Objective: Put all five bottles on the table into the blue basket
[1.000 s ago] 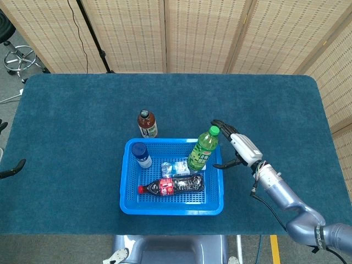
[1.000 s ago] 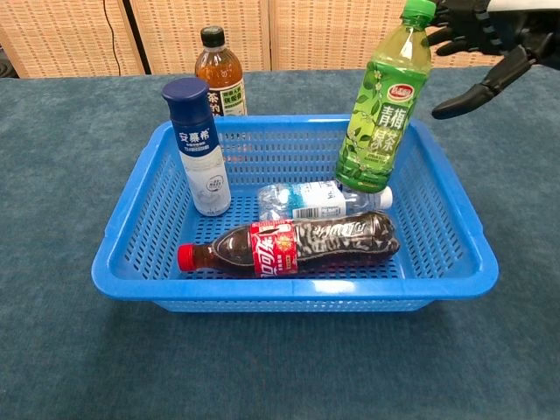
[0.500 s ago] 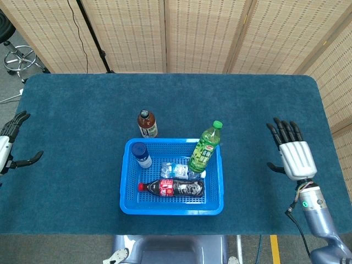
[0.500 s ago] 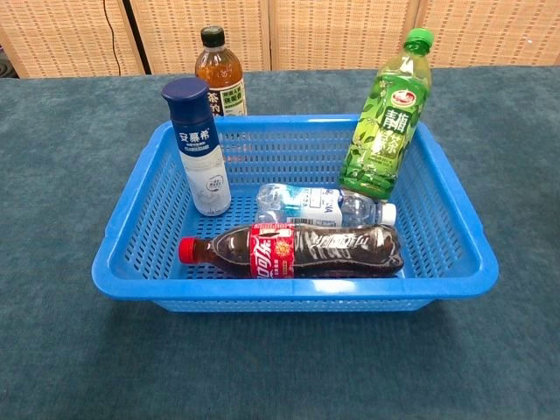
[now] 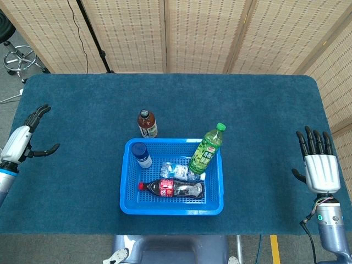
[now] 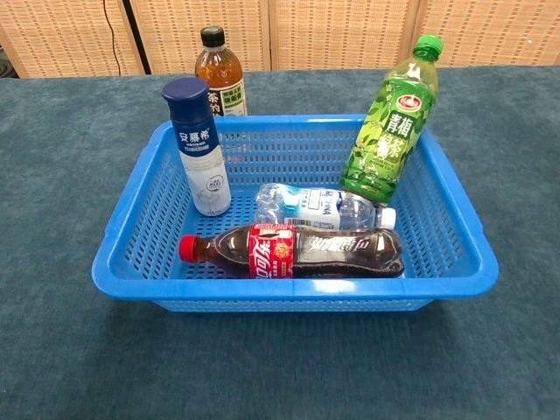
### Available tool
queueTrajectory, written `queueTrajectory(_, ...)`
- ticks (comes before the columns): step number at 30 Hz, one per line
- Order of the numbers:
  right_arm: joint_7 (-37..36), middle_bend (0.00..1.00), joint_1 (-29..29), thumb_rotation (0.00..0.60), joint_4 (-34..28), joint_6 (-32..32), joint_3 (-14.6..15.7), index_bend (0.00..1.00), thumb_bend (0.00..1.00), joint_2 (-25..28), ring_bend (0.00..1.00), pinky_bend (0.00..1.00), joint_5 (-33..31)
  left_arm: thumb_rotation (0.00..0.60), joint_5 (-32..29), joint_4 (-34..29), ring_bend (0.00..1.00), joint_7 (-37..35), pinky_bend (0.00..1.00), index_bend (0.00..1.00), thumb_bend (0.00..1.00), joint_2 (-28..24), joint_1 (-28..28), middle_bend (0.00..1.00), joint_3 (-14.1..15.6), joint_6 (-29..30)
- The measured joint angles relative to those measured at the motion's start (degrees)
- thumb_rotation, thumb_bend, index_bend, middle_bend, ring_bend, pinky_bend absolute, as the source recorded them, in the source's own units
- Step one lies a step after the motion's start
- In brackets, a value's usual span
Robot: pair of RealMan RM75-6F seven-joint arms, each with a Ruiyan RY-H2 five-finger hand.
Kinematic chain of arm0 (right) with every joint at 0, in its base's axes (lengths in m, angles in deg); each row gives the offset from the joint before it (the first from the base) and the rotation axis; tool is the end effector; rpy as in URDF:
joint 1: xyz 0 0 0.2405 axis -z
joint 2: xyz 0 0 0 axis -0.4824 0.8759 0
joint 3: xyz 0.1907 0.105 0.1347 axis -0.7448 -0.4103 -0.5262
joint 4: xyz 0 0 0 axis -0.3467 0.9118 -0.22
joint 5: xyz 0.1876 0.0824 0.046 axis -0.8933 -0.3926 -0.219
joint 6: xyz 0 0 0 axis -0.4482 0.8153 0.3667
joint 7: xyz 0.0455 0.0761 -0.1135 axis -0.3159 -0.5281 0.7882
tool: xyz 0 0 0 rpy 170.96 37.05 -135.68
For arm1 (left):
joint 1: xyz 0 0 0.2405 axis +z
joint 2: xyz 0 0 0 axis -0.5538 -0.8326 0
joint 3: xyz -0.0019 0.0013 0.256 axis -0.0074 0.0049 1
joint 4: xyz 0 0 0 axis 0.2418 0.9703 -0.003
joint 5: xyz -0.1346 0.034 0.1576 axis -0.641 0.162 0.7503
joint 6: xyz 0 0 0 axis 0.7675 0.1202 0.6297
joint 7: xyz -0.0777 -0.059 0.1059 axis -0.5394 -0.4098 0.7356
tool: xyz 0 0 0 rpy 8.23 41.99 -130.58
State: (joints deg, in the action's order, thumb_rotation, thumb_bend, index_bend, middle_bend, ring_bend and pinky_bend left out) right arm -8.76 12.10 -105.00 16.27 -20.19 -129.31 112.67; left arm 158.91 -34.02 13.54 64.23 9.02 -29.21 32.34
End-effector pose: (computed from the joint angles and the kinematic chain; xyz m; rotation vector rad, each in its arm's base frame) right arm -0.2917 -0.2540 0.1514 1.3717 -0.5798 0.8256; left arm -0.2926 0.3235 0.1736 -1.4007 -1.2938 -1.3437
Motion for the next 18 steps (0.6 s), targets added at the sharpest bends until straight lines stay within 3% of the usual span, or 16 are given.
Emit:
queueTrajectory(10, -1.9, 0.00, 0.7, 0.600, 2.7, -1.3, -0.7, 0.00, 0.00, -2.0, 0.00, 0.00, 0.5, 0.600, 0.7, 3.8, 0.00, -7.7, 0.00, 0.00, 0.26, 2.4, -7.1, 0.00, -1.3, -5.2)
queueTrajectory(18, -3.9, 0.00, 0.6, 0.600, 4.6, -3.6, -2.1, 0.00, 0.00, -2.1, 0.00, 0.00, -0.2, 0.600, 0.9, 9.1, 0.00, -9.1, 0.00, 0.00, 0.25, 7.0, -17.4, 0.00, -2.0, -16.6)
